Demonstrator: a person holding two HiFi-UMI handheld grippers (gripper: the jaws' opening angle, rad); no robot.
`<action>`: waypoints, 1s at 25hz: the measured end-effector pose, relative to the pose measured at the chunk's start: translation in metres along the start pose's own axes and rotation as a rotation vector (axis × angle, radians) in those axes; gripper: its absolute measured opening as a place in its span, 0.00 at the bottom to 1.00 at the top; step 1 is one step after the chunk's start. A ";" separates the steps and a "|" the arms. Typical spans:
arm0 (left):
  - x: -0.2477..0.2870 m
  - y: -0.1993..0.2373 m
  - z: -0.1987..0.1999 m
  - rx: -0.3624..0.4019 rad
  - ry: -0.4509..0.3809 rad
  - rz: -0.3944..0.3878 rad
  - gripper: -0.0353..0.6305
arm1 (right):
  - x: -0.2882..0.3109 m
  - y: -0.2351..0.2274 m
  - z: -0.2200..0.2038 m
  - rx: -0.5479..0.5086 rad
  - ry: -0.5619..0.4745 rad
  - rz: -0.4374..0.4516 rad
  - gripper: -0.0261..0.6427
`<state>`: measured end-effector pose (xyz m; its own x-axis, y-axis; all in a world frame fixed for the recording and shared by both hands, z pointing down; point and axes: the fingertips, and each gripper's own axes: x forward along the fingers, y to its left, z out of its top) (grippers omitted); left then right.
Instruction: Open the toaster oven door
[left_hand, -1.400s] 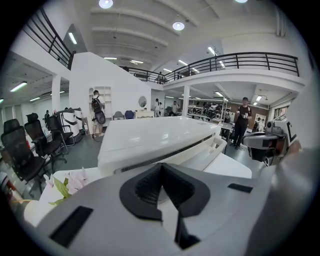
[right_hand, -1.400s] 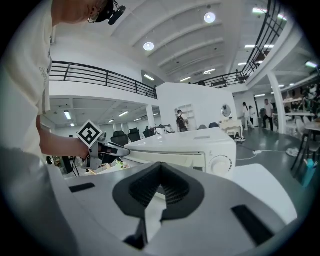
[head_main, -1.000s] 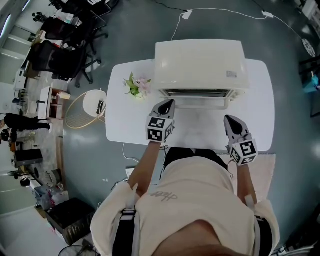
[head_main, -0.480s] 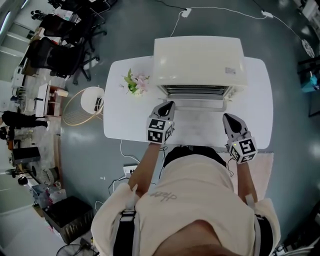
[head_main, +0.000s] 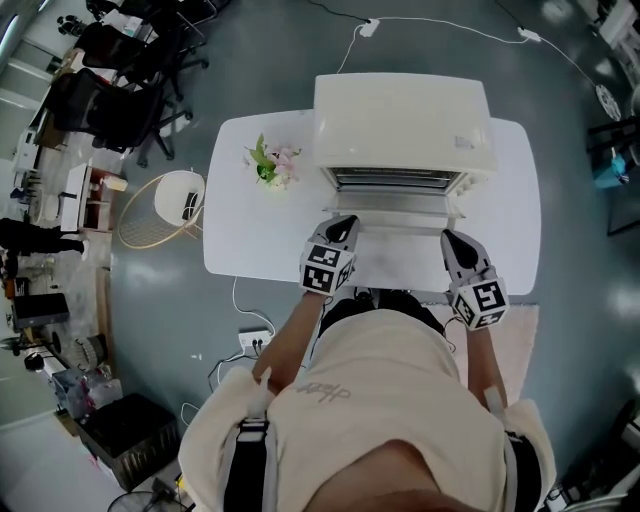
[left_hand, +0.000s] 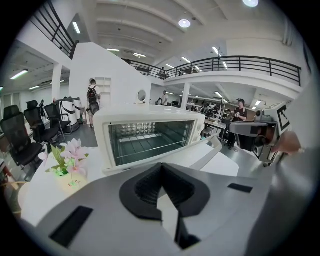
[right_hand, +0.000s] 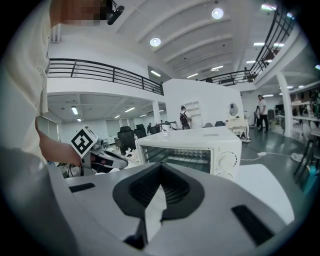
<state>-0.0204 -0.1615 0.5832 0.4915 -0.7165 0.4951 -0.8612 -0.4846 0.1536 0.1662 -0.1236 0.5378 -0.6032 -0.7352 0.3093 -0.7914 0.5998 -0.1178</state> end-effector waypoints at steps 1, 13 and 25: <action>-0.001 -0.001 -0.003 -0.003 0.004 -0.005 0.08 | 0.000 0.002 0.000 -0.001 0.000 -0.002 0.05; -0.009 -0.018 -0.056 -0.034 0.077 -0.067 0.08 | -0.012 0.026 -0.008 -0.010 0.011 -0.031 0.05; -0.007 -0.027 -0.110 -0.094 0.140 -0.119 0.08 | -0.020 0.046 -0.025 -0.004 0.041 -0.064 0.05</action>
<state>-0.0146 -0.0876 0.6698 0.5736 -0.5768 0.5816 -0.8094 -0.5080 0.2945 0.1446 -0.0736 0.5504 -0.5469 -0.7585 0.3544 -0.8276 0.5536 -0.0925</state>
